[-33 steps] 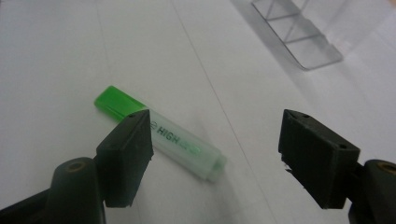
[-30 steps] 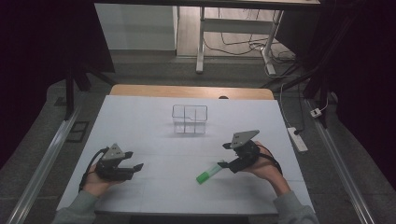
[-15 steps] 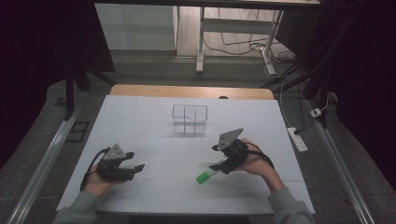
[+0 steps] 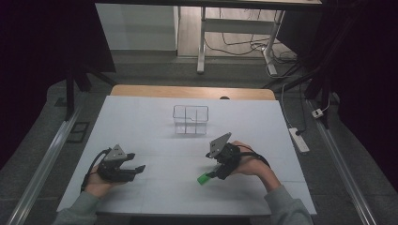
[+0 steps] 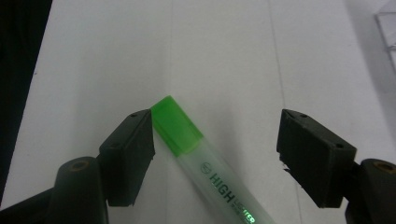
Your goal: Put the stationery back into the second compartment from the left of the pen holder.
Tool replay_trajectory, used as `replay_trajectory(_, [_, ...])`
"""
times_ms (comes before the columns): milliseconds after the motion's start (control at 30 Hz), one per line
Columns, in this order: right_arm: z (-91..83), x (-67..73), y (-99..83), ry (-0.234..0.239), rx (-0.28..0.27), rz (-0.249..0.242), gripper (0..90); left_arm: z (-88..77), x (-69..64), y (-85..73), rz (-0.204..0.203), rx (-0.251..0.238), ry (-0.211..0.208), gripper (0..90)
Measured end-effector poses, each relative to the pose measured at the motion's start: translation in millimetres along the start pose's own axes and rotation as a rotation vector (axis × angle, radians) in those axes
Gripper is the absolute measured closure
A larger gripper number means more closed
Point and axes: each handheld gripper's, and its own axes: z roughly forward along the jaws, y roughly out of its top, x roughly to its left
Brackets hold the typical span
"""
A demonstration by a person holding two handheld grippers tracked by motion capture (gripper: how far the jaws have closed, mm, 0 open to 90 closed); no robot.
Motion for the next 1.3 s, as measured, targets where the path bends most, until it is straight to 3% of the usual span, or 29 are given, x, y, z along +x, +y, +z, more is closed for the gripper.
replay_trajectory(167, [9.0, 1.0, 2.8, 0.044, 0.040, -0.022, 27.0, -0.7, 1.2, -0.3, -0.004, -0.003, -0.001, 33.5])
replay_trajectory(600, [24.7, 4.9, 6.7, 0.082, 0.114, -0.085, 29.1, 0.6, 1.8, -0.4, -0.005, 0.006, 0.000, 32.9])
replay_trajectory(1000, [37.5, 5.3, 5.9, 0.091, 0.194, -0.161, 41.6, 1.9, 2.7, -1.2, -0.007, 0.014, -0.001, 32.5])
replay_trajectory(1300, [38.8, 4.3, 9.1, 0.157, 0.204, -0.220, 57.3, 2.4, 2.5, -1.4, -0.008, 0.019, 0.001, 32.4])
